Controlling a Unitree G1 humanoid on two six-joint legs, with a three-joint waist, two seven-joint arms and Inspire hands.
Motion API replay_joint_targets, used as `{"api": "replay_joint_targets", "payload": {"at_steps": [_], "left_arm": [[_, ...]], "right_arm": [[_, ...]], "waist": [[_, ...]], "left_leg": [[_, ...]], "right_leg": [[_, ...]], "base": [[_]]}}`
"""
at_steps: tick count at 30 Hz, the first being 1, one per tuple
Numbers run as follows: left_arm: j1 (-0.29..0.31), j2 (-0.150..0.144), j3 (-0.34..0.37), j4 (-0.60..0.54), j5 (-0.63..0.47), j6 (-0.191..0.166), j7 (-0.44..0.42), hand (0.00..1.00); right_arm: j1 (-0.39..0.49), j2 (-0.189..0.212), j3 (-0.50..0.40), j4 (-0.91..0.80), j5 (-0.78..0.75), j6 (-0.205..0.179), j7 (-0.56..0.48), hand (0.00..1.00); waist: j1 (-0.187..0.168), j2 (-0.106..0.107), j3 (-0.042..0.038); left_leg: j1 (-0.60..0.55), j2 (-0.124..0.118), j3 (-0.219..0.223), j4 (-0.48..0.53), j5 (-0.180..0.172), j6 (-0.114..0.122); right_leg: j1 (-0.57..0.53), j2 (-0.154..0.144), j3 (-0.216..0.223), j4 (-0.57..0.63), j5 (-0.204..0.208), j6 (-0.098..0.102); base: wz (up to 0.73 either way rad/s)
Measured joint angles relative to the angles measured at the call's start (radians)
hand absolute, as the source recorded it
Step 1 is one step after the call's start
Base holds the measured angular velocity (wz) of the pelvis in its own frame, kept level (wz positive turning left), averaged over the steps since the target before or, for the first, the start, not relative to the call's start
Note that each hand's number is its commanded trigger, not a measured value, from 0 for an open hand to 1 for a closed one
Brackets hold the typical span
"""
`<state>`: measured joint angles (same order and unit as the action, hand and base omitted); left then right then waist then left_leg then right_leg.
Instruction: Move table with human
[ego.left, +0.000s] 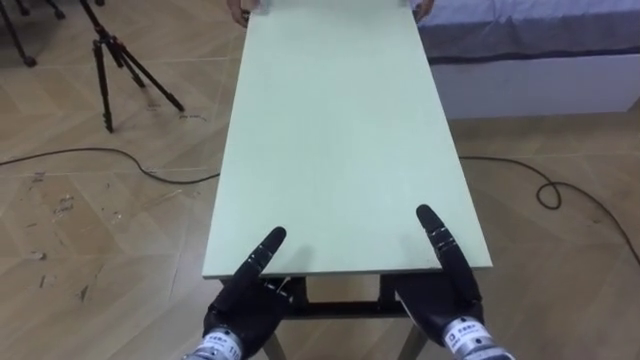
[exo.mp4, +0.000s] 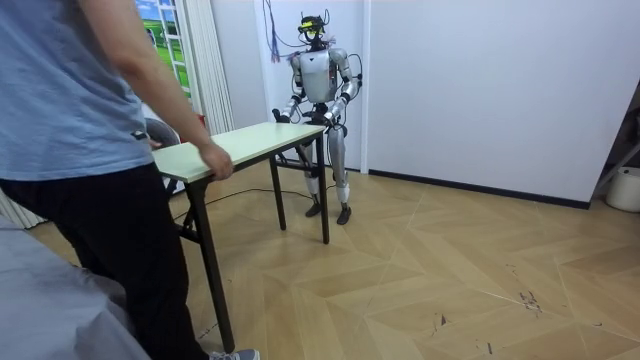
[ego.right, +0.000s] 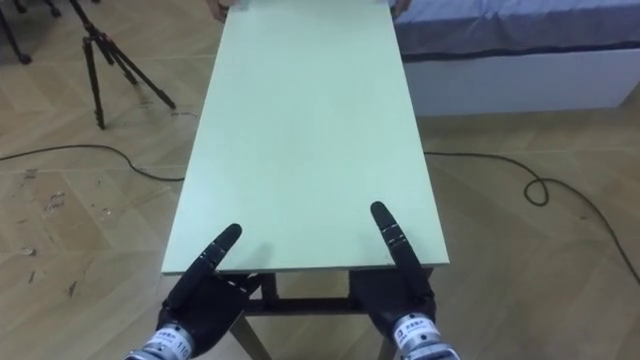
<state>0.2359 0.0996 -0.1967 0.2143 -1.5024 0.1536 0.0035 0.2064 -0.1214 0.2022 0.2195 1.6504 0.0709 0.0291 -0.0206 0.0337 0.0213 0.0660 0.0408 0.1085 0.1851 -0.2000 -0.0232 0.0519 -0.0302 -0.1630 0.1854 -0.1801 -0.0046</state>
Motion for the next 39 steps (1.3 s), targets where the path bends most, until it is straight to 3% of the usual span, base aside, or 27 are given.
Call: {"api": "replay_joint_targets", "payload": {"at_steps": [2, 3, 4, 5, 6, 7, 8, 9, 14, 19, 27, 39], "left_arm": [[-0.002, -0.001, 0.000, -0.002, -0.002, 0.000, 0.011, 0.15], [-0.002, -0.001, 0.001, -0.002, -0.020, 0.000, 0.015, 0.15], [-0.002, -0.001, 0.001, -0.002, -0.030, 0.000, 0.016, 0.30], [-0.002, -0.002, 0.002, -0.002, -0.052, 0.000, 0.020, 0.51], [-0.003, -0.005, 0.005, -0.002, -0.081, 0.000, 0.028, 0.60], [-0.003, -0.011, 0.011, -0.002, -0.105, 0.000, 0.033, 0.79], [-0.003, -0.012, 0.013, -0.002, -0.118, 0.000, 0.035, 1.00], [-0.003, -0.013, 0.016, -0.002, -0.139, 0.000, 0.038, 1.00], [-0.005, -0.013, 0.018, -0.008, -0.154, 0.000, 0.064, 1.00], [-0.008, -0.018, 0.029, -0.005, -0.153, 0.002, 0.145, 1.00], [-0.007, -0.031, 0.029, -0.009, -0.133, 0.027, 0.147, 1.00], [-0.008, -0.039, 0.030, -0.011, -0.107, 0.028, 0.147, 1.00]], "right_arm": [[0.000, 0.003, 0.000, 0.000, 0.000, -0.005, -0.007, 0.00], [0.000, 0.003, 0.000, 0.000, 0.000, -0.005, -0.009, 0.00], [0.000, 0.004, 0.000, 0.000, 0.000, -0.005, -0.010, 0.00], [0.000, 0.004, 0.000, 0.000, 0.000, -0.005, -0.011, 0.00], [0.000, 0.005, 0.000, 0.000, 0.000, -0.005, -0.011, 0.00], [0.000, 0.005, 0.000, 0.000, 0.000, -0.005, -0.011, 0.00], [0.000, 0.005, 0.000, 0.000, 0.000, -0.005, -0.011, 0.79], [0.000, 0.006, 0.000, 0.000, 0.000, -0.004, -0.011, 1.00], [0.001, 0.012, -0.002, 0.000, 0.000, -0.004, -0.011, 1.00], [0.000, 0.018, -0.003, 0.004, -0.003, 0.014, -0.031, 1.00], [0.001, 0.021, -0.012, 0.015, -0.020, 0.001, -0.086, 1.00], [0.013, 0.038, -0.012, 0.007, -0.054, -0.027, -0.096, 1.00]], "waist": [[0.001, -0.005, -0.0010], [0.001, -0.008, -0.0012], [0.001, -0.008, -0.0011], [0.001, -0.008, -0.0012], [0.000, -0.008, -0.0012], [0.000, -0.008, -0.0012], [0.000, -0.008, -0.0012], [0.000, -0.008, -0.0012], [-0.001, -0.008, -0.0013], [-0.004, -0.010, -0.0023], [0.012, -0.009, -0.0030], [0.025, -0.014, -0.0037]], "left_leg": [[0.000, 0.000, 0.000, 0.001, 0.000, 0.000], [0.000, 0.000, 0.000, 0.001, 0.000, 0.000], [0.000, 0.000, 0.000, 0.001, 0.000, 0.000], [0.000, 0.000, -0.001, 0.001, 0.000, 0.000], [0.000, 0.000, -0.001, 0.001, 0.000, 0.000], [0.000, 0.000, -0.001, 0.001, 0.000, 0.000], [0.000, 0.000, -0.001, 0.001, 0.000, 0.000], [0.000, 0.000, -0.001, 0.001, 0.000, 0.000], [-0.001, 0.000, -0.001, 0.001, 0.000, 0.000], [-0.001, 0.000, -0.001, -0.001, 0.000, 0.000], [0.000, 0.001, -0.002, -0.016, 0.000, 0.000], [0.000, 0.000, -0.002, -0.016, 0.000, 0.000]], "right_leg": [[0.000, -0.001, -0.001, 0.000, 0.000, 0.000], [0.001, -0.001, -0.001, 0.000, 0.000, 0.000], [0.001, -0.001, -0.001, 0.000, 0.000, 0.000], [0.001, -0.001, -0.001, 0.000, 0.000, 0.000], [0.001, -0.001, -0.001, 0.000, 0.000, 0.000], [0.001, -0.001, -0.001, 0.000, 0.000, 0.000], [0.001, 0.000, -0.001, 0.000, 0.000, 0.000], [0.001, 0.000, -0.001, 0.000, 0.000, 0.000], [0.000, 0.000, 0.000, -0.001, 0.000, 0.000], [0.001, 0.000, 0.003, -0.001, 0.000, 0.000], [0.000, 0.001, -0.003, 0.000, 0.001, 0.000], [-0.001, 0.000, -0.003, 0.000, 0.001, 0.000]], "base": [[0.00], [0.00], [0.00], [0.00], [0.00], [0.00], [0.00], [0.00], [0.00], [-0.01], [0.02], [0.00]]}}
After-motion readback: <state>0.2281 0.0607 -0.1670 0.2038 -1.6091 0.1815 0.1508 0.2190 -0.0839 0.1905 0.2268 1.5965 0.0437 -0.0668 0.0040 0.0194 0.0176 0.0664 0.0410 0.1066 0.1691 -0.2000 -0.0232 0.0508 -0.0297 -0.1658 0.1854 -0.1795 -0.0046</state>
